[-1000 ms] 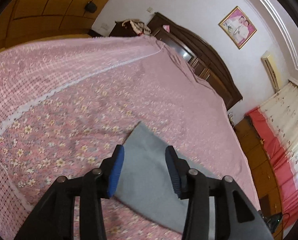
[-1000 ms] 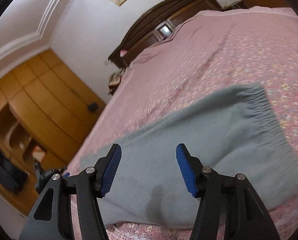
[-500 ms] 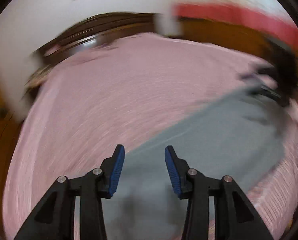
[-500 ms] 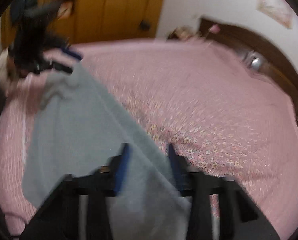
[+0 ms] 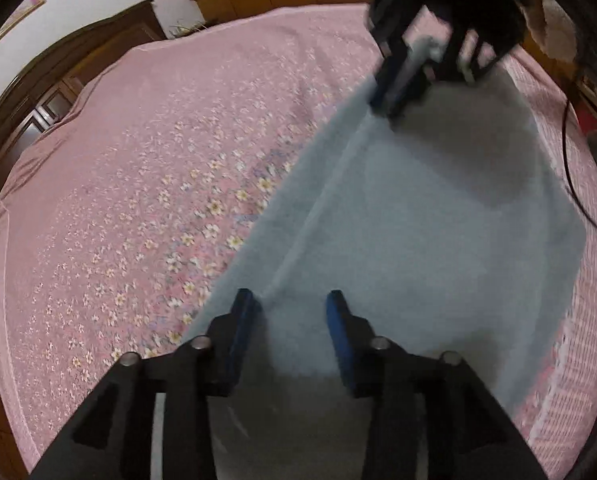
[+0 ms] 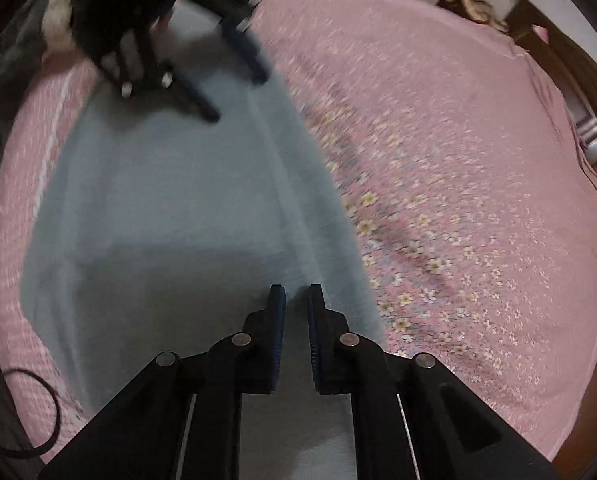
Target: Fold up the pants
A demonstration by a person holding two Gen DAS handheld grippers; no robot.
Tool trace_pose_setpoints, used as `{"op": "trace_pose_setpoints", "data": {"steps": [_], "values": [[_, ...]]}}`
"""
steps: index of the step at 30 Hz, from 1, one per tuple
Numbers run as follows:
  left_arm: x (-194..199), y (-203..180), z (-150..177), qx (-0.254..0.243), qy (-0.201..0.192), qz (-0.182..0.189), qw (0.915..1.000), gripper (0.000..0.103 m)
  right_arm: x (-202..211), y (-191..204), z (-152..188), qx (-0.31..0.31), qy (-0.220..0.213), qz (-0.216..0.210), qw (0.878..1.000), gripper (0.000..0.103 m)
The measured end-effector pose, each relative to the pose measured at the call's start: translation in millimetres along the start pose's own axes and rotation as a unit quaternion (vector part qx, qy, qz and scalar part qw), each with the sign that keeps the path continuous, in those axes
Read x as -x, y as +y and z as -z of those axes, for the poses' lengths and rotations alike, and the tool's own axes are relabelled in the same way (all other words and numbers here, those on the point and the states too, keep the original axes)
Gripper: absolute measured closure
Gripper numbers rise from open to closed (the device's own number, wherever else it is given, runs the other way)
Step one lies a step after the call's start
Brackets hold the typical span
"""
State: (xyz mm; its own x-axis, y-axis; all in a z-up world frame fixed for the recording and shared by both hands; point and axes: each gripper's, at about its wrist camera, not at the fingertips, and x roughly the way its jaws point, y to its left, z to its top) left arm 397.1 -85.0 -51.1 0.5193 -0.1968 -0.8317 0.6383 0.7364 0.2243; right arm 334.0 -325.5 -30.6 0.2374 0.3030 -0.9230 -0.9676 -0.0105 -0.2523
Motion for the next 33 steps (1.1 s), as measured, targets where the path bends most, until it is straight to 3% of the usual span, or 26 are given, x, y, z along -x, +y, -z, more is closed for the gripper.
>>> {"op": "trace_pose_setpoints", "data": {"steps": [3,7,9,10,12,15,20,33], "values": [[-5.2,4.1,-5.7,-0.002,0.003,-0.005,1.0000,0.048,-1.1,-8.5,-0.1,-0.020,-0.003,0.009,1.000,0.085],[-16.8,9.5,-14.2,0.016,0.020,0.018,0.9995,0.050,-7.5,-16.0,3.6,-0.055,-0.005,-0.024,0.998,0.085],[-18.4,12.4,-15.8,0.025,0.025,0.041,0.9985,0.067,-3.5,-11.0,4.5,-0.053,-0.014,-0.036,0.998,0.099],[-18.3,14.4,-16.1,0.026,0.026,0.044,0.9984,0.070,-1.2,-8.6,5.3,-0.047,-0.019,-0.032,0.998,0.099],[-21.2,17.2,-17.7,0.029,0.030,0.052,0.9978,0.091,7.9,-0.9,8.4,-0.041,-0.033,-0.017,0.998,0.100],[-14.4,11.5,-17.3,0.012,0.026,0.042,0.9987,0.098,23.5,8.3,15.8,-0.045,-0.051,0.004,0.998,0.100],[-5.8,1.8,-9.6,0.011,0.005,0.026,0.9996,0.099,32.7,18.0,17.6,-0.034,-0.056,0.042,0.997,0.100],[37.9,7.8,-14.4,0.025,-0.038,-0.002,0.9990,0.099,28.4,-8.8,2.9,-0.050,-0.068,0.054,0.995,0.100]]}}
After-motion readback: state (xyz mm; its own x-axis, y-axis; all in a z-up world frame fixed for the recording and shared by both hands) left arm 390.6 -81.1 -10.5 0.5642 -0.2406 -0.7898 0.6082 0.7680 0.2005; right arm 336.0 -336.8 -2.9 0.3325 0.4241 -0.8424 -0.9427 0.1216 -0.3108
